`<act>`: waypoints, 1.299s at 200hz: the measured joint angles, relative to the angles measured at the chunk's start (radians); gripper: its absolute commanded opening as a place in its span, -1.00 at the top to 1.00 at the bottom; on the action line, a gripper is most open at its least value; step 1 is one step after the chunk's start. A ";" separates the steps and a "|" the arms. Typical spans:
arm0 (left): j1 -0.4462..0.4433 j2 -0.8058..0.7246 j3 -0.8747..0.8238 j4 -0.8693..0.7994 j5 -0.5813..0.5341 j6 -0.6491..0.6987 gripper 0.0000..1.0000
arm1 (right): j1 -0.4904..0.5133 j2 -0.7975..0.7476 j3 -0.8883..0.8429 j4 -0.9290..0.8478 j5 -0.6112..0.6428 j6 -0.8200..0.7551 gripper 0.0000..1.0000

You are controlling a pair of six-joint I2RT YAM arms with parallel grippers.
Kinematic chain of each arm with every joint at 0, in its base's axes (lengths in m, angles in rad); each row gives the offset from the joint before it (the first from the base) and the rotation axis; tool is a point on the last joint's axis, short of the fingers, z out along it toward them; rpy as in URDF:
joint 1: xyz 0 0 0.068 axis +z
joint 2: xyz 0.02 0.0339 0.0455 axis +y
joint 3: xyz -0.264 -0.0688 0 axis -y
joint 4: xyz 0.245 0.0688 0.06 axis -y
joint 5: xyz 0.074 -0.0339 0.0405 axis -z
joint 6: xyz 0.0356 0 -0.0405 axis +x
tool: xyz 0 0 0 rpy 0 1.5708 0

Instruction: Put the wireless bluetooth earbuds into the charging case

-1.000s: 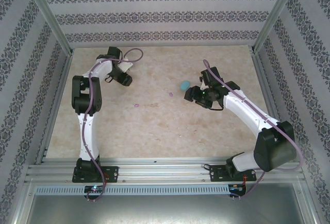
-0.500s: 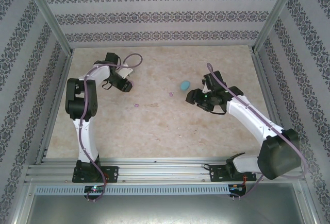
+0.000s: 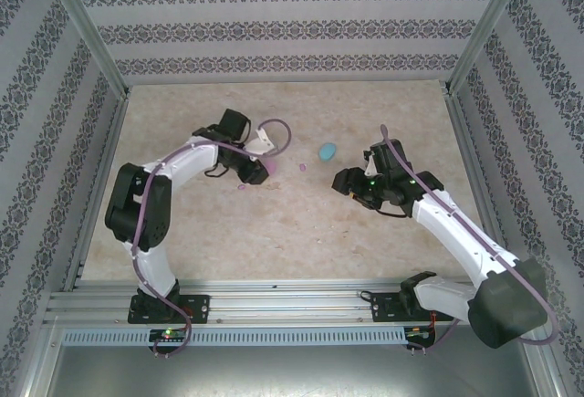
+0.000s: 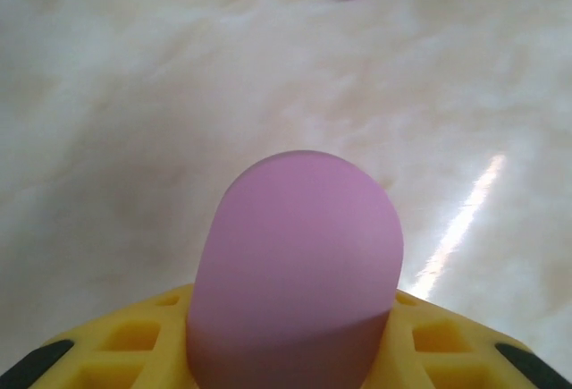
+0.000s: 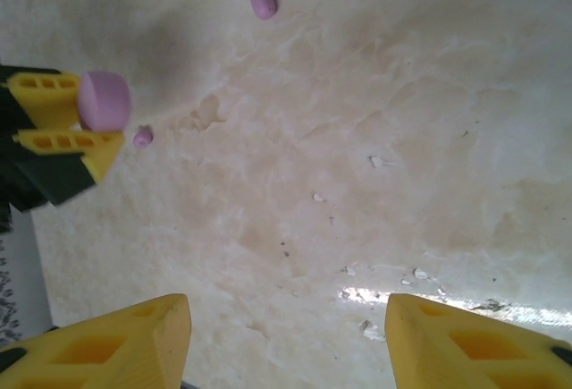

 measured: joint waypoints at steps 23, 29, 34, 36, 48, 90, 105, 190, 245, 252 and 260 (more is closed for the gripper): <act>-0.034 -0.098 -0.116 0.100 0.085 -0.041 0.40 | 0.000 -0.006 -0.007 0.026 -0.037 0.018 -0.17; -0.038 -0.127 -0.149 0.130 0.109 -0.053 0.41 | 0.000 -0.006 -0.007 0.036 -0.047 0.023 -0.17; -0.041 -0.152 -0.176 0.158 0.127 -0.064 0.42 | 0.000 -0.006 -0.007 0.046 -0.057 0.029 -0.17; -0.042 -0.164 -0.188 0.171 0.136 -0.069 0.42 | 0.000 -0.006 -0.007 0.051 -0.061 0.032 -0.17; -0.046 -0.227 -0.255 0.249 0.182 -0.096 0.43 | 0.002 -0.005 -0.007 0.077 -0.083 0.040 -0.17; -0.055 -0.394 -0.413 0.473 0.296 -0.184 0.44 | 0.053 0.069 0.028 0.152 -0.156 0.067 -0.18; -0.055 -0.418 -0.428 0.513 0.318 -0.207 0.44 | 0.079 0.106 0.069 0.164 -0.183 0.067 -0.19; -0.055 -0.436 -0.421 0.514 0.399 -0.240 0.44 | 0.201 0.261 0.264 0.209 -0.269 0.051 -0.22; -0.055 -0.435 -0.397 0.457 0.416 -0.238 0.44 | 0.219 0.319 0.296 0.193 -0.294 0.037 0.42; -0.055 -0.435 -0.397 0.447 0.415 -0.235 0.41 | 0.223 0.319 0.298 0.195 -0.298 0.037 0.53; -0.055 -0.436 -0.396 0.438 0.414 -0.232 0.36 | 0.223 0.319 0.299 0.191 -0.296 0.045 0.60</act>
